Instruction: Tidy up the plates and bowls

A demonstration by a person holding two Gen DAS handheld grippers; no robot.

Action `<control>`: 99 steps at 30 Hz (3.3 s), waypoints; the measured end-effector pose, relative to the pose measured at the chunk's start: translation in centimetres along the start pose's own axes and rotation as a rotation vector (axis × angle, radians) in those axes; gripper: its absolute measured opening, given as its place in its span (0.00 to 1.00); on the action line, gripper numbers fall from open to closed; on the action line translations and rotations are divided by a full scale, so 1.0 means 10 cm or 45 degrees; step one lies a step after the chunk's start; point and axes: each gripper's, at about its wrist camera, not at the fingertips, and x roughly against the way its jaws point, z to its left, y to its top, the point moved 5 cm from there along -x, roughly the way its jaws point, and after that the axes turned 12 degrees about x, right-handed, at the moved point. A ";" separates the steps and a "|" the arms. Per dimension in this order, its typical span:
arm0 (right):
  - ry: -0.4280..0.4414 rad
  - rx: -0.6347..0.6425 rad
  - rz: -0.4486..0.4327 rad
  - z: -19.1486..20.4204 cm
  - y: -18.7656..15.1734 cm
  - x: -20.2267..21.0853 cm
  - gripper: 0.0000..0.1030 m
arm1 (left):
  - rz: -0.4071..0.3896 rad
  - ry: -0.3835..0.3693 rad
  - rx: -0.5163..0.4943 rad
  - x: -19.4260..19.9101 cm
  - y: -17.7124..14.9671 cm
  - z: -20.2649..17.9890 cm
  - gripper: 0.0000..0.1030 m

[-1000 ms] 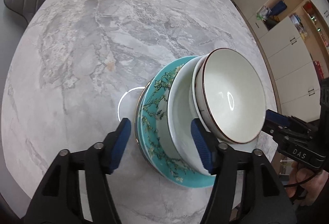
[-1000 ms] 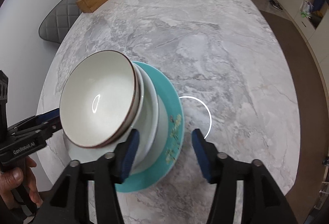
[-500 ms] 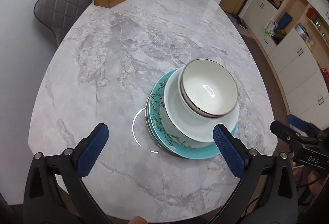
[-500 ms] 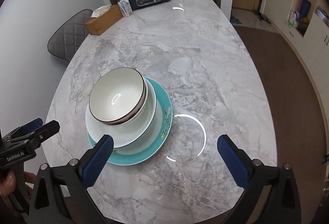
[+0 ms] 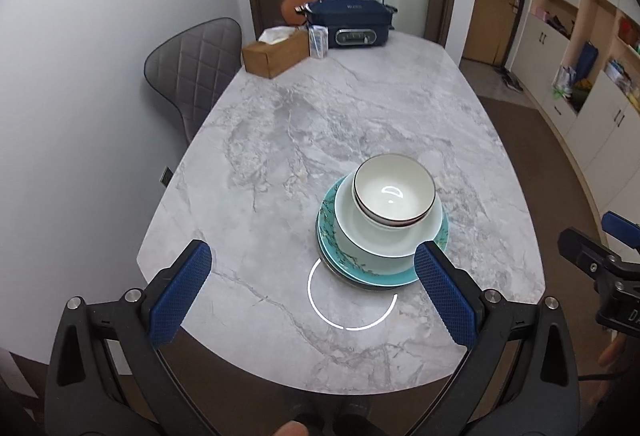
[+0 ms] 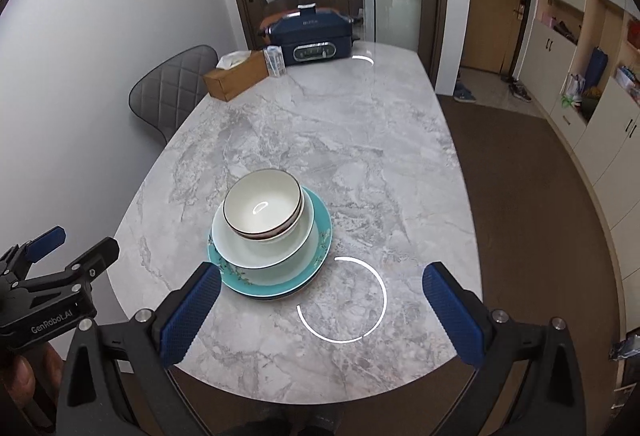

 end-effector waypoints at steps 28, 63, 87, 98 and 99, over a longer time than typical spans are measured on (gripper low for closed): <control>-0.143 -0.046 -0.095 0.56 -0.01 0.77 1.00 | 0.050 -0.307 0.042 0.74 0.14 0.47 0.99; -0.147 -0.029 -0.108 0.49 -0.01 0.82 1.00 | 0.025 -0.227 -0.034 0.77 0.05 0.37 0.99; -0.142 -0.026 -0.100 0.49 -0.04 0.80 1.00 | 0.021 -0.211 -0.027 0.78 0.02 0.36 0.99; -0.144 -0.025 -0.100 0.49 -0.02 0.80 1.00 | 0.016 -0.209 -0.024 0.77 0.02 0.36 0.99; -0.143 -0.025 -0.100 0.49 -0.02 0.80 1.00 | 0.017 -0.210 -0.025 0.77 0.02 0.36 0.99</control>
